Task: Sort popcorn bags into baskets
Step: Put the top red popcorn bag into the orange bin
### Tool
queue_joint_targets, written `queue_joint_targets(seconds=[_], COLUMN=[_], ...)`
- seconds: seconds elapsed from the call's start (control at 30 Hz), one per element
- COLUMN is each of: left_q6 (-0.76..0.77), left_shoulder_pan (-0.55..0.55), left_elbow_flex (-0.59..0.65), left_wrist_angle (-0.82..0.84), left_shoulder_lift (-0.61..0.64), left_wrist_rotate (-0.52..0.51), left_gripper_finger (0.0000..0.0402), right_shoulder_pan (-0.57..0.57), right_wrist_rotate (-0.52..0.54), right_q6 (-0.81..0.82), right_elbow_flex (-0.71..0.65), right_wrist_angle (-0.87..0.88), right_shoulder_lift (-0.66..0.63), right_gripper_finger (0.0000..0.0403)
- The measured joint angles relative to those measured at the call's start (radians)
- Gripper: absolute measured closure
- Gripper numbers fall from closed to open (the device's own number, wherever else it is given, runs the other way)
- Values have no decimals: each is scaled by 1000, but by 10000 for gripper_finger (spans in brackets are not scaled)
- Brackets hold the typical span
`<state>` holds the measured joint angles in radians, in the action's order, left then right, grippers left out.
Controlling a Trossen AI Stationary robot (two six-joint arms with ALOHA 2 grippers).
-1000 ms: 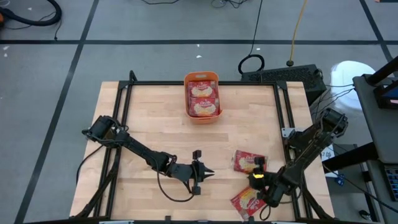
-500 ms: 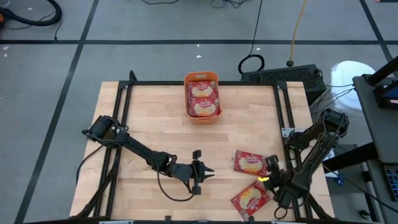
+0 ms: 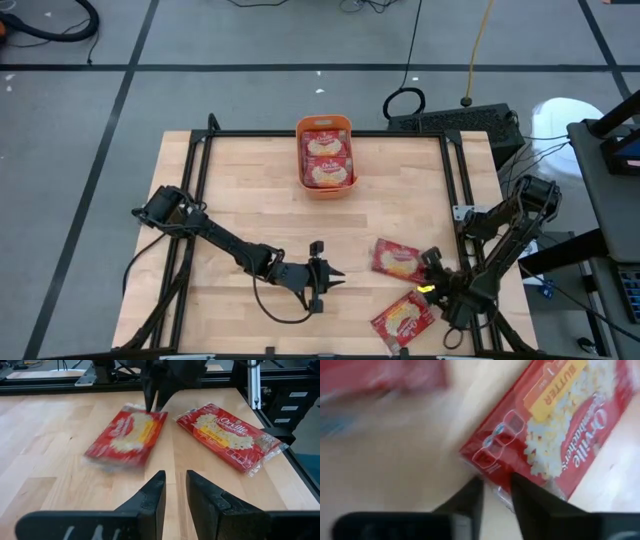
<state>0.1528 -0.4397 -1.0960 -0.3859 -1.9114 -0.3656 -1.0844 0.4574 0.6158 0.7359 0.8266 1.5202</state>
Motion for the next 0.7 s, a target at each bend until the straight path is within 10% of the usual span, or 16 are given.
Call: queue_joint_targets(seconds=[0.17,0.7], left_q6=[0,-41], left_shoulder_pan=[2,7], left_elbow_flex=[0,0], left_wrist_angle=[0,3], left_shoulder_lift=[0,0], left_wrist_rotate=[0,0], left_gripper_finger=[320,319], right_shoulder_pan=[3,49], right_wrist_rotate=[93,343], right_q6=[-56,-209], right_elbow_flex=[-2,25], right_wrist_angle=[-84,-294], right_shoulder_lift=[1,1], right_gripper_finger=[393,402])
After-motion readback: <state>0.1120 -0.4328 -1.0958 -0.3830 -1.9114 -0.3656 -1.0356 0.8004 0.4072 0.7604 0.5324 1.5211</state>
